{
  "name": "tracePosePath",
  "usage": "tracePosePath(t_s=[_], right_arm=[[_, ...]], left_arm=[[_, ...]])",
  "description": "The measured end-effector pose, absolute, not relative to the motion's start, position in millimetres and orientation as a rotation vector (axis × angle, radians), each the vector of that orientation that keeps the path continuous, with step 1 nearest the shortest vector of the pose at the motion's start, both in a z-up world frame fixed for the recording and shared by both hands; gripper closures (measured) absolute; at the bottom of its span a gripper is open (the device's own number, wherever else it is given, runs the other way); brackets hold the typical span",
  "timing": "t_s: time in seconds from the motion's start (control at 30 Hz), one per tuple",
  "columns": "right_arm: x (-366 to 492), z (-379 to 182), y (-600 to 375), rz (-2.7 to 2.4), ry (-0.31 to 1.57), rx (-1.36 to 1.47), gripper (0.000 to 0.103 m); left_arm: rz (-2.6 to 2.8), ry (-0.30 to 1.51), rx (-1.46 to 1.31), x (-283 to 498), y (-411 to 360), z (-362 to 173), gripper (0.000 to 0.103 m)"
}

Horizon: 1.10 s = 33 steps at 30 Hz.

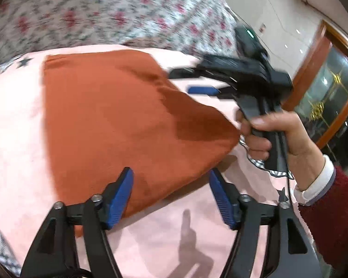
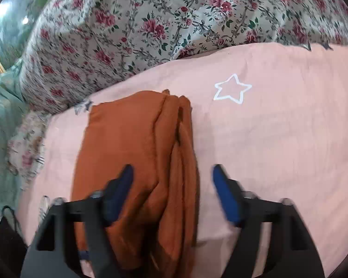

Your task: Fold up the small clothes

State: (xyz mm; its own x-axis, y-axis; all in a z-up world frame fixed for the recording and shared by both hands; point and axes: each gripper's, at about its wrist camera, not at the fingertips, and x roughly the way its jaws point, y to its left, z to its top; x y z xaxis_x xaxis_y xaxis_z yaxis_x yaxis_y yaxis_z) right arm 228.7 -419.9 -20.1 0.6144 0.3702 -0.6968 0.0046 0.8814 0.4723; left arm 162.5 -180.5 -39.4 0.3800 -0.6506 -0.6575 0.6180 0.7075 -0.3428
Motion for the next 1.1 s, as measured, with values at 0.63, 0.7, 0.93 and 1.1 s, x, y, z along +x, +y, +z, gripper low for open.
tracePosePath(t_s=[0.63, 0.7, 0.93, 1.1], right_arm=[[247, -66, -404, 0.337, 1.062, 0.571, 0.074], [240, -56, -397, 0.331, 1.042, 0.571, 0.077], [199, -26, -325, 0.469, 0.994, 0.581, 0.078], [172, -25, -245, 0.594, 0.985, 0.558, 0.078]], left_arm=[[-0.811, 1.019, -0.398, 306, -128, -95, 0.071], [-0.827, 0.985, -0.405, 298, -115, -80, 0.075], [-0.768, 0.885, -0.369, 231, -18, -28, 0.076], [-0.668, 0.875, -0.320, 178, 61, -19, 0.076]])
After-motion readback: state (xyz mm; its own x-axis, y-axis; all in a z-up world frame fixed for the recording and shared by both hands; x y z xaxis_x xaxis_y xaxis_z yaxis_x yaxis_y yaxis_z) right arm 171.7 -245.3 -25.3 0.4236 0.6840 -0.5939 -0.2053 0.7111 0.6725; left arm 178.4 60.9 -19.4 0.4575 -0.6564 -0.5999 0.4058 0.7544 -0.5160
